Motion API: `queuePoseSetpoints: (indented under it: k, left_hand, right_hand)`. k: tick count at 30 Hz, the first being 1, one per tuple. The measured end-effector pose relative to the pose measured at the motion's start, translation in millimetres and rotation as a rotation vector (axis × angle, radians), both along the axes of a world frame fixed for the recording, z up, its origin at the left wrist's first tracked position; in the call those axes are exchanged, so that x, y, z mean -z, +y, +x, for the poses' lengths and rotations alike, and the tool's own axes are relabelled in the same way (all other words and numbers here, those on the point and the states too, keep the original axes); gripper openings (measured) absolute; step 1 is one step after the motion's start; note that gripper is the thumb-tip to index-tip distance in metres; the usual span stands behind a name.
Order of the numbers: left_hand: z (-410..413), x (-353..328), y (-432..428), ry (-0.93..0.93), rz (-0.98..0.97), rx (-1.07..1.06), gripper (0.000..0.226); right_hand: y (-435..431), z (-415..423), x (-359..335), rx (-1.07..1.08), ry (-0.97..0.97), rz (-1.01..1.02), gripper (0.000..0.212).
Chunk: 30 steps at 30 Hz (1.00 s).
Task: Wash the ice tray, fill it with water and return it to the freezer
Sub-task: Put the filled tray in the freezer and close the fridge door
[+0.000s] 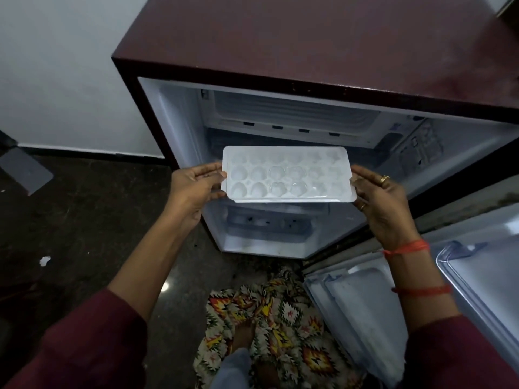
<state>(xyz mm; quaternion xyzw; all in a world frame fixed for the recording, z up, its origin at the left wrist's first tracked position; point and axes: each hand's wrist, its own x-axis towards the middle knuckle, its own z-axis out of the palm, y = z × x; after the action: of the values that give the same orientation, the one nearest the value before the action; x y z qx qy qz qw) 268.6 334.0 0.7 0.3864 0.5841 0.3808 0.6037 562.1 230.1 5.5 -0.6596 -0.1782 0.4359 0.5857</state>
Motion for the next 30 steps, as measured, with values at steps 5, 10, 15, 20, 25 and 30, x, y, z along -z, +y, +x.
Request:
queuePoseSetpoints:
  k: [5,10,15,20,25,30]
  left_hand:
    - [17,-6,25,-0.039,-0.005,0.014,0.017]
    - [33,-10,48,-0.053,0.022,0.009,0.016]
    - [48,-10,68,-0.080,0.043,0.047,0.016]
    - [57,-6,90,-0.036,0.048,0.059,0.024]
    - [64,-3,108,0.026,0.076,0.083,0.022]
    - [74,-7,118,0.083,0.092,0.125,0.009]
  right_hand:
    - [15,12,-3,0.027,0.048,0.007,0.026]
    - [30,19,-10,0.042,0.076,0.051,0.030]
    - [51,29,-9,0.077,0.102,0.141,0.033]
    - [68,42,2,0.089,0.062,0.153,0.037]
    - [84,43,9,0.083,0.039,0.179,0.040]
    - [104,41,7,0.045,-0.018,0.193,0.051]
